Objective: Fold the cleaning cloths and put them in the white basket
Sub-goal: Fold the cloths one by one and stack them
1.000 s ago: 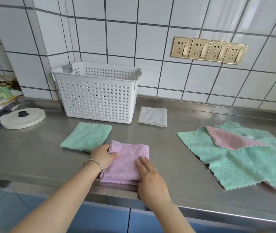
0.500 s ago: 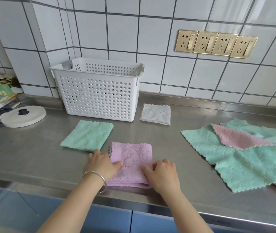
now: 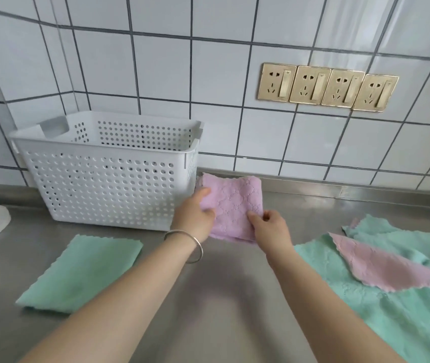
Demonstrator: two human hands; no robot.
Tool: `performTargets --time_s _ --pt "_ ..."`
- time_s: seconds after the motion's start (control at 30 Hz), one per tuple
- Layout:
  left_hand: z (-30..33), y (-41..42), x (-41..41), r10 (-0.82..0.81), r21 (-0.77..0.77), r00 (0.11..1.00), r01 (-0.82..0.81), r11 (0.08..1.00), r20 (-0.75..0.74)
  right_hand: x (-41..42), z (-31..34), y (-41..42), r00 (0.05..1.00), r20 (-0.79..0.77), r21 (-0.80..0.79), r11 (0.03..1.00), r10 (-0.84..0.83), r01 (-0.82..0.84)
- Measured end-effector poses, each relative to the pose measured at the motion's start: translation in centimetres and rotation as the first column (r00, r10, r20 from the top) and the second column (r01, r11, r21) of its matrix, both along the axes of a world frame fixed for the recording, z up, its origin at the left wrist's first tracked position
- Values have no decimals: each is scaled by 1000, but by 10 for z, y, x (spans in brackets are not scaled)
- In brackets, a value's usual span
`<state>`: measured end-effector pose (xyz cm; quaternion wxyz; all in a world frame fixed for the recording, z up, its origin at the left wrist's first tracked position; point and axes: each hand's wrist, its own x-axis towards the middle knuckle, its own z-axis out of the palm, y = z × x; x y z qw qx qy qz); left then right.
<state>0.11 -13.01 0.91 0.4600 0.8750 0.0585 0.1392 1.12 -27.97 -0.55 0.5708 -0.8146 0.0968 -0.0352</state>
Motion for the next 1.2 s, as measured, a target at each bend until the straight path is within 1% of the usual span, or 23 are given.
performTargets --time_s 0.07,0.13,0.23,0.33,0.43,0.53,0.6,0.67,0.73,0.8,0.83,0.87,0.9,0.93,0.97,1.03,1.1,1.13,1.2 --pt "-4 -1 32 8 104 1000 -6 995 -20 34 -6 1 1000 -11 0 1000 -8 8" --pt "-13 -1 60 13 204 998 0 979 -60 64 -19 2 999 -30 -37 999 -22 21" --pt "-32 0 90 -14 199 994 35 979 -108 90 -34 2 997 -62 -65 997 -44 40" --pt "-53 1 109 21 245 988 18 969 -155 104 -48 5 995 -89 -140 989 -53 40" --pt "-65 1 116 70 291 984 -19 957 -165 108 -56 6 995 -70 -192 980 -74 59" --pt "-71 1 117 85 297 978 -26 955 -188 111 -59 7 993 -85 -229 971 -85 64" --pt "-69 -1 112 97 346 977 -25 938 -192 107 -53 7 992 -104 -263 964 -78 48" --pt "-63 -6 103 111 455 985 -41 890 -130 97 -45 4 998 -59 -300 954 -38 18" --pt "-50 -20 88 61 509 998 -64 858 21 78 -35 -8 998 50 -373 928 27 -6" --pt "-30 -45 69 -79 473 977 -25 880 198 53 -30 -35 978 196 -495 868 77 30" --pt "-20 -60 60 -144 433 956 21 901 255 38 -28 -53 959 268 -558 826 94 75" --pt "-13 -73 52 -199 392 938 76 917 283 24 -30 -71 936 334 -613 780 113 124" --pt "-9 -88 46 -247 367 928 134 920 280 11 -32 -91 918 375 -665 727 125 172" --pt "-9 -102 41 -294 367 923 191 910 247 -1 -35 -112 908 400 -709 669 124 222" --pt "-11 -114 39 -334 388 924 243 889 187 -10 -39 -130 913 392 -752 610 110 250" --pt "-25 -139 37 -368 446 930 329 833 2 -26 -41 -163 968 247 -835 516 41 191" --pt "-46 -153 40 -320 478 926 377 793 -200 -31 -43 -182 998 69 -884 463 -14 68" --pt "-56 -159 41 -281 486 921 382 786 -268 -34 -42 -190 999 13 -898 439 -31 25" --pt "-71 -164 44 -191 504 920 352 789 -342 -35 -41 -194 999 -12 -916 400 -36 3"
